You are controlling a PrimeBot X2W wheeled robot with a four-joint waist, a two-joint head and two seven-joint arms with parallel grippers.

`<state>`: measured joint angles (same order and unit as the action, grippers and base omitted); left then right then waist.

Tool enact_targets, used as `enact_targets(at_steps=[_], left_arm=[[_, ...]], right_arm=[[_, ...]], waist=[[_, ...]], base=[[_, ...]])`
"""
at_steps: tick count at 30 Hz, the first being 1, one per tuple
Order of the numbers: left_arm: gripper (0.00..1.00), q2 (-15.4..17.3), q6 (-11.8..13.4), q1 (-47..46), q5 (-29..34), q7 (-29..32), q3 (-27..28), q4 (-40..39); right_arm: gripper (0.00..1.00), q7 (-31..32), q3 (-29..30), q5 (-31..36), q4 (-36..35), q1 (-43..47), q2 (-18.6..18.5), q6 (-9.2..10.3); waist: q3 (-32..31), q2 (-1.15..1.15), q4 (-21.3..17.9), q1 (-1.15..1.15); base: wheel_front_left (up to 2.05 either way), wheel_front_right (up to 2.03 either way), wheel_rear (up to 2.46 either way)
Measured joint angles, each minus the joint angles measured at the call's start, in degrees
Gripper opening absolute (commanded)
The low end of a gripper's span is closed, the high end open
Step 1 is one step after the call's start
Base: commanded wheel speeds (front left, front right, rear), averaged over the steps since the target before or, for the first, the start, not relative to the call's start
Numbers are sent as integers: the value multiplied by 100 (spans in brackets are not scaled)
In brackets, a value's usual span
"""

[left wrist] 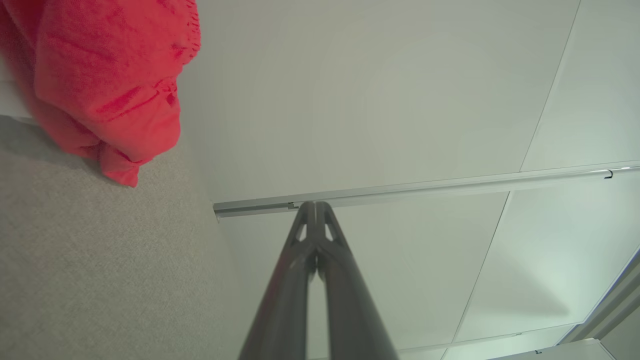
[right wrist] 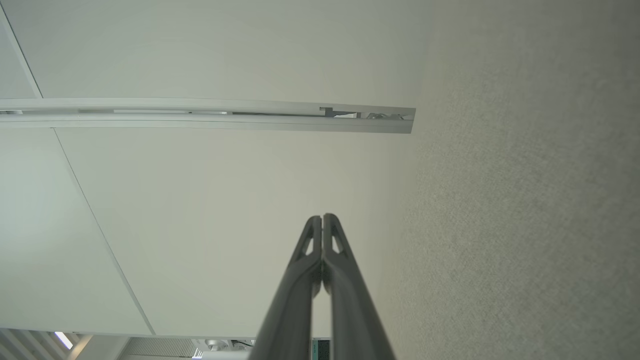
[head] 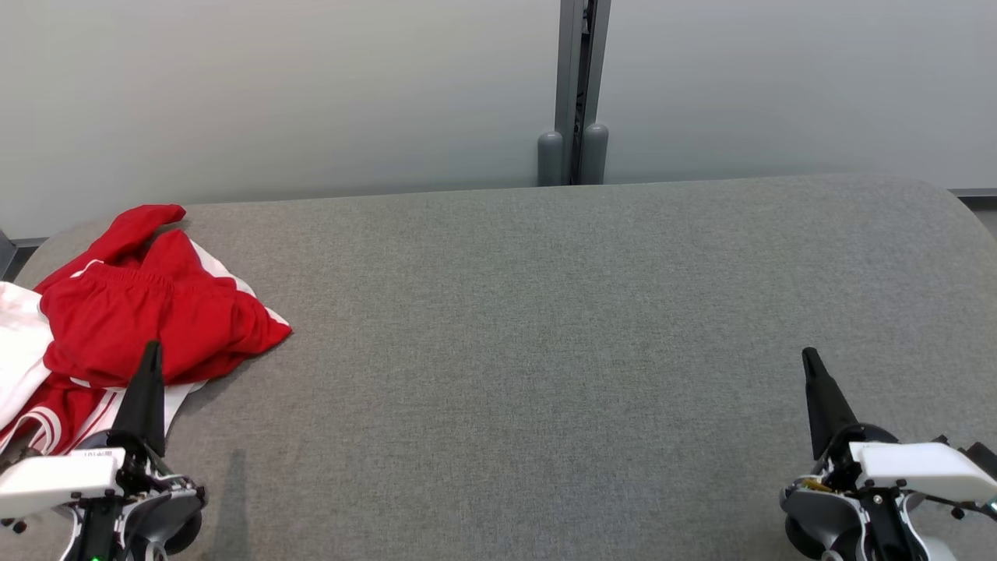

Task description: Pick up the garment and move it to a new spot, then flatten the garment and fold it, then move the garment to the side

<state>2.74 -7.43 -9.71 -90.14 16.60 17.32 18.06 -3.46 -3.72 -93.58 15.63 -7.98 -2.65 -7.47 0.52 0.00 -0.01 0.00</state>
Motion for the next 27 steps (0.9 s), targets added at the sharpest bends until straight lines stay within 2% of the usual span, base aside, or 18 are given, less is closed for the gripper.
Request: enact_targets(at_steps=[1, 6, 17, 21, 27], left_arm=[[100, -5, 1, 10, 1, 0, 0, 23], [100, -138, 3, 279, 0, -47, -36, 233], [100, -132, 3, 283, 52, -509, -392, 34], [100, -125, 3, 279, 220, -667, -466, -78], [100, -118, 3, 274, 728, -848, -544, -197]], right_arm=[[100, -3, -4, 1, 14, 12, 4, 0], [100, -10, -53, -1, 180, 269, 68, 22], [100, -166, -71, -20, -83, 270, 65, 22], [100, -216, -89, 52, -212, 268, 60, 22], [100, -297, -133, 514, -316, 261, 7, 22]], waist=[[0, 0, 0, 0], [1, 0, 0, 0], [7, 0, 5, 0], [14, 0, 6, 0], [24, 0, 9, 0]], base=[[0, 0, 0], [0, 0, 0], [0, 0, 0], [0, 0, 0], [0, 0, 0]])
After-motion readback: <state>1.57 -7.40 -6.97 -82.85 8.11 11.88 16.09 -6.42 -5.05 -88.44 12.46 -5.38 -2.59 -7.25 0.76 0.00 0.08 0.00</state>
